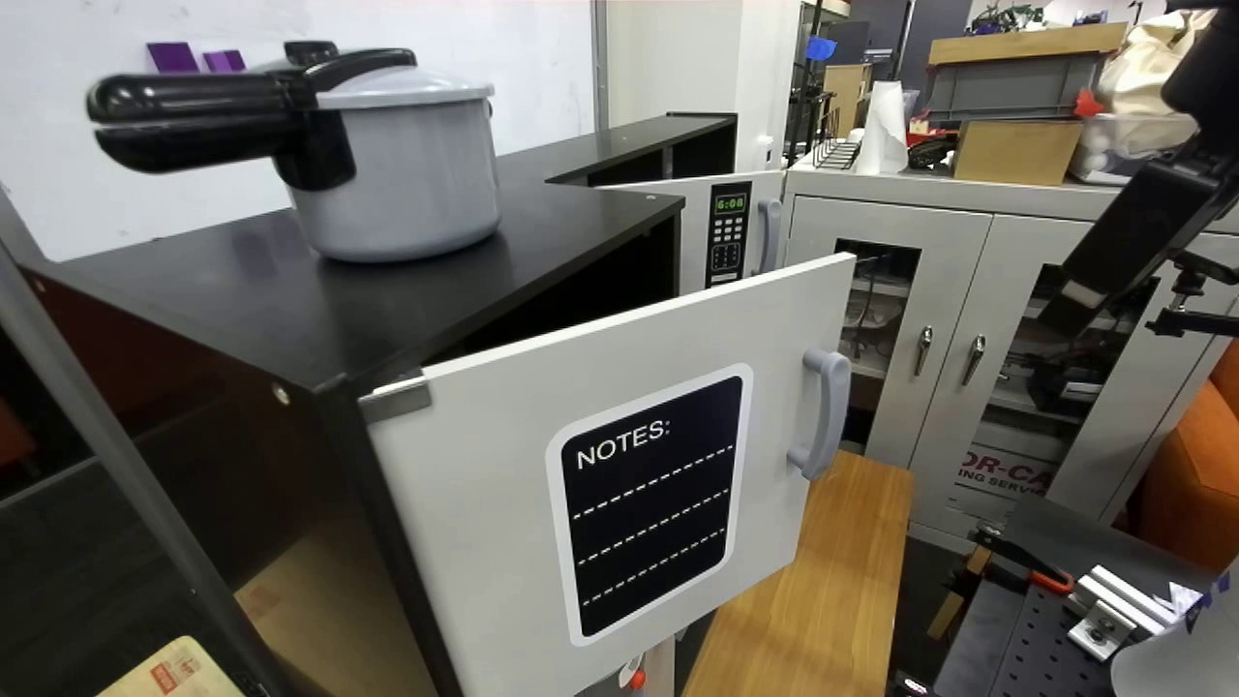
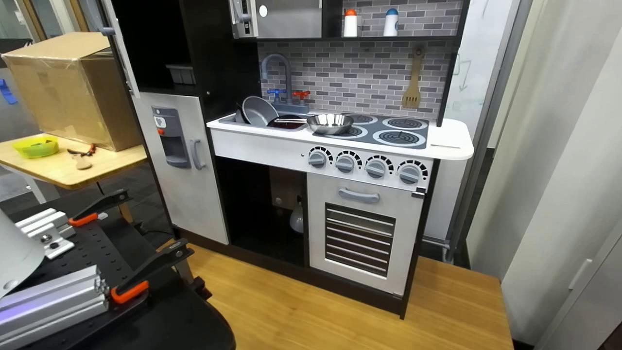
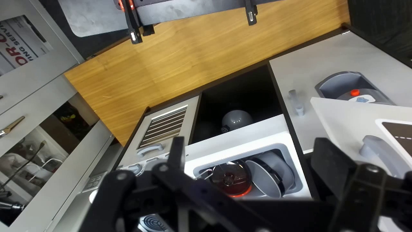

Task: Open the top compartment of the refrigerator

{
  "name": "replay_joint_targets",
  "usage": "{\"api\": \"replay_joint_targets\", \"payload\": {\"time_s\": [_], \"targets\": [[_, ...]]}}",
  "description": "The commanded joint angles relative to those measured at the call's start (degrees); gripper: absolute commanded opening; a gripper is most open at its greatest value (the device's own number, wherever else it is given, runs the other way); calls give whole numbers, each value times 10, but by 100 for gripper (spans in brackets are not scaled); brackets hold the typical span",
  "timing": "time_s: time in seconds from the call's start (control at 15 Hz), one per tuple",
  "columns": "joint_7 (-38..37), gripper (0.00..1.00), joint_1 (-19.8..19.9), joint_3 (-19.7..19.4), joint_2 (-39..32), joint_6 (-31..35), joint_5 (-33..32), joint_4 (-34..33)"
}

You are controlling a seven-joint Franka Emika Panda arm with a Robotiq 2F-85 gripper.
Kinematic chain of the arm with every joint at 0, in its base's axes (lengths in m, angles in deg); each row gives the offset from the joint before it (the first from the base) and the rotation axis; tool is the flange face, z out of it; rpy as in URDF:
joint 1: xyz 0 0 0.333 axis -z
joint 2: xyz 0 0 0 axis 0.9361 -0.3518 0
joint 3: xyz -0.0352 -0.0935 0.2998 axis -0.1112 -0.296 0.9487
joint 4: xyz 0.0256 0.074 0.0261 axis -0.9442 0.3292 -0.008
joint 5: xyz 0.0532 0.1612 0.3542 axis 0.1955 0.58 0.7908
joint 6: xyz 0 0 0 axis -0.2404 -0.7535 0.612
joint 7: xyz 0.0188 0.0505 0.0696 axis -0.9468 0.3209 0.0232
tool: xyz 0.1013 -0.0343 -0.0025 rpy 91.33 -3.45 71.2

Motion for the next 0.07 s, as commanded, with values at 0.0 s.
{"api": "replay_joint_targets", "payload": {"time_s": [0.0], "targets": [[12,100,15,6,4,-2,9,-1]]}}
